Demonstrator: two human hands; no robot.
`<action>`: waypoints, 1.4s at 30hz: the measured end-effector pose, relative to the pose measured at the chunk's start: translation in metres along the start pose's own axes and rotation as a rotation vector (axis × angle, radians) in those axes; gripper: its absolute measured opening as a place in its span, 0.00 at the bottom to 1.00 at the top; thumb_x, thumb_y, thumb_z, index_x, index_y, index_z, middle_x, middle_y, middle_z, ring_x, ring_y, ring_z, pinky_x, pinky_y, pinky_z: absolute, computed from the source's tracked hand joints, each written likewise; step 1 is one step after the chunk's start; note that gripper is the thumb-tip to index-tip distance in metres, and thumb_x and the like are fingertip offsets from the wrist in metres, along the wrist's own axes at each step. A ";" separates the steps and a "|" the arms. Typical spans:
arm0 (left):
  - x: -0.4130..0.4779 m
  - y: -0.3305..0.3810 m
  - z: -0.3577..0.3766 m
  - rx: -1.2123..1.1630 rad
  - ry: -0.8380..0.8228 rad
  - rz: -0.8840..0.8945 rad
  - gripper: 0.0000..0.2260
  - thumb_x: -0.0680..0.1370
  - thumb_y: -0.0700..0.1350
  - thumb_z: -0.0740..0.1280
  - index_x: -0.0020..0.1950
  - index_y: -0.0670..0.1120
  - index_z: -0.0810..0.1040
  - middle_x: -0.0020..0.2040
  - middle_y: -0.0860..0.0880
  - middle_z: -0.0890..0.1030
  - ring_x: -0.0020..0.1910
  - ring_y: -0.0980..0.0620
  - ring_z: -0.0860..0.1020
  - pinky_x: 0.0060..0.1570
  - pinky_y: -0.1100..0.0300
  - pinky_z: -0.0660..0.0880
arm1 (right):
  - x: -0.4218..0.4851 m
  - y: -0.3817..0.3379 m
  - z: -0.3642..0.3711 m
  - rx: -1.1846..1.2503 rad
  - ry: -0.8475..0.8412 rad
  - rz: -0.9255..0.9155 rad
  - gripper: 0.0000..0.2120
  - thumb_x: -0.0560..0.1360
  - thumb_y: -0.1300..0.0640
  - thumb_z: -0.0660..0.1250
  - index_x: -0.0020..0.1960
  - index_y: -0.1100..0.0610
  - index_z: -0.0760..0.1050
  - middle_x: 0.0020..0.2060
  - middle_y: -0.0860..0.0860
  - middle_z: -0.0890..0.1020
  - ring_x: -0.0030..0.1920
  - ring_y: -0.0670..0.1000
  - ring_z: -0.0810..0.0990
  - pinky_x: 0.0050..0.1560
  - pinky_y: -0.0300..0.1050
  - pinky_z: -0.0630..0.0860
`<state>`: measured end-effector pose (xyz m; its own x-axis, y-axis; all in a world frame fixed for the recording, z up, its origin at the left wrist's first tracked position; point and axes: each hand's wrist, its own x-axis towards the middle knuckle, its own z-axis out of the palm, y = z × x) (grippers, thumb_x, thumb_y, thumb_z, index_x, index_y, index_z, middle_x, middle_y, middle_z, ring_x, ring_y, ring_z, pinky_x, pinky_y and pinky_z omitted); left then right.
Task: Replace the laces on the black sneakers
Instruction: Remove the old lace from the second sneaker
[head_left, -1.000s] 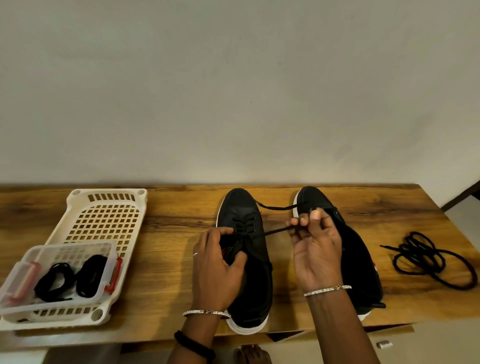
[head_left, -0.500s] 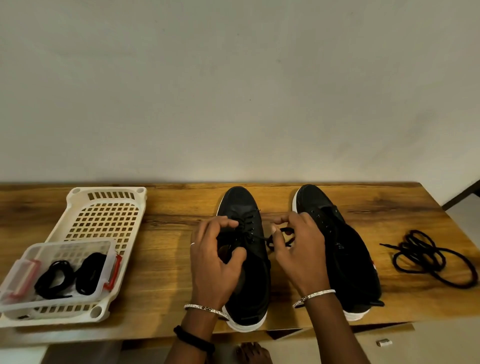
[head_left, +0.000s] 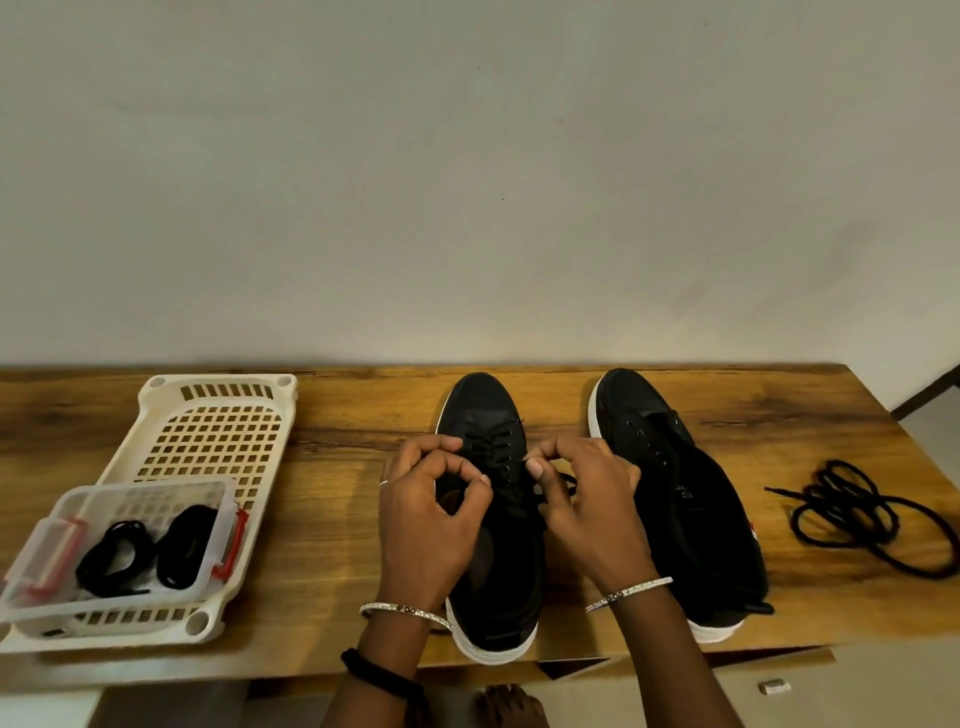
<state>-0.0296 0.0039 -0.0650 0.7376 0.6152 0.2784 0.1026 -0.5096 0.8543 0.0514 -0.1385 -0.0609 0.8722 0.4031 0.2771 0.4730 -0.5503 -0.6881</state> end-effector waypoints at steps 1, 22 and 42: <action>0.000 0.001 -0.001 -0.039 0.007 -0.027 0.06 0.71 0.42 0.74 0.38 0.52 0.80 0.52 0.59 0.79 0.57 0.60 0.75 0.54 0.56 0.73 | 0.000 -0.001 0.002 0.016 0.018 0.004 0.08 0.78 0.57 0.68 0.45 0.44 0.76 0.42 0.34 0.79 0.51 0.34 0.73 0.54 0.46 0.58; 0.015 0.004 -0.044 -1.659 -0.005 -0.695 0.08 0.82 0.44 0.60 0.50 0.47 0.79 0.41 0.53 0.79 0.30 0.61 0.74 0.35 0.66 0.75 | 0.002 -0.016 -0.003 0.502 0.107 0.184 0.09 0.80 0.65 0.65 0.50 0.52 0.78 0.44 0.44 0.83 0.46 0.44 0.82 0.46 0.33 0.77; 0.011 -0.016 -0.027 -0.062 0.151 -0.033 0.24 0.70 0.28 0.70 0.56 0.54 0.79 0.53 0.60 0.80 0.50 0.60 0.79 0.43 0.64 0.79 | 0.000 -0.006 -0.003 0.136 -0.078 0.004 0.02 0.74 0.51 0.67 0.45 0.45 0.78 0.47 0.37 0.78 0.54 0.42 0.73 0.53 0.52 0.74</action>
<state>-0.0413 0.0347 -0.0638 0.6253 0.7169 0.3083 0.0808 -0.4524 0.8882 0.0486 -0.1373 -0.0553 0.8592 0.4595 0.2251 0.4436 -0.4496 -0.7753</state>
